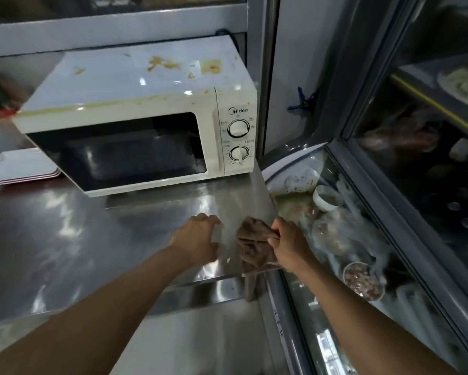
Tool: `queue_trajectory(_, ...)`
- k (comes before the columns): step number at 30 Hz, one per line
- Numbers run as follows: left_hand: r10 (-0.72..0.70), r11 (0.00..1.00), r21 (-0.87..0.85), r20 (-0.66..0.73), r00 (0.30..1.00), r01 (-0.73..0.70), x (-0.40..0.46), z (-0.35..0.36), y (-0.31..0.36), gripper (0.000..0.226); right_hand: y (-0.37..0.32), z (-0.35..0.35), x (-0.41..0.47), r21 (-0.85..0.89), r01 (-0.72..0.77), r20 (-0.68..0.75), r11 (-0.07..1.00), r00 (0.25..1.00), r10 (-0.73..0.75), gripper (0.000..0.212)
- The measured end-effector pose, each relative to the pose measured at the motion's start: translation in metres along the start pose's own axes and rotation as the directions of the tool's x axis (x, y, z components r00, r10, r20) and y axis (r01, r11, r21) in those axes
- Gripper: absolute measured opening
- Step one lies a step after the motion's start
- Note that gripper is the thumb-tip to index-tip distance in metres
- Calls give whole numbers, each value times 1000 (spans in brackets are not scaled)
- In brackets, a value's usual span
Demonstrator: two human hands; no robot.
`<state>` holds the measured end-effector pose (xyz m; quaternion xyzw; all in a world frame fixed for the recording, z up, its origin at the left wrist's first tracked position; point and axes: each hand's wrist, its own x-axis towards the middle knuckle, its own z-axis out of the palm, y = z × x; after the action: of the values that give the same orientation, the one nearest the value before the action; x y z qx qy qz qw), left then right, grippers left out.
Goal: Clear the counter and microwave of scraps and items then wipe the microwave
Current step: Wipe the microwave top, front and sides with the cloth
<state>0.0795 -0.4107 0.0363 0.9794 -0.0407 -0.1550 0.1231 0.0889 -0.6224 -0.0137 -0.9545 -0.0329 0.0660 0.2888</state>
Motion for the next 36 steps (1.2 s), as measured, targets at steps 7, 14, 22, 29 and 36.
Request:
queue_trajectory(7,-68,974,-220,-94,993,46,-25,-45,4,53,-55,-70,-1,299,142,-7,944,989,-146,14)
queue_trajectory(14,-112,679,-734,-137,984,-25,-48,-108,6,57,-130,-113,1,435,188,8,880,977,-212,23)
queue_trajectory(22,-126,453,-870,-276,953,-192,-71,-163,-20,11,-194,-139,-3,410,319,-70,855,945,-319,33)
queue_trajectory(29,-139,611,-729,-484,864,-310,-88,-211,-39,19,-230,-141,-7,447,75,109,892,984,-138,42)
queue_trajectory(36,-187,585,-754,-482,856,-297,-88,-231,-69,22,-263,-133,-5,848,-83,136,523,989,-64,25)
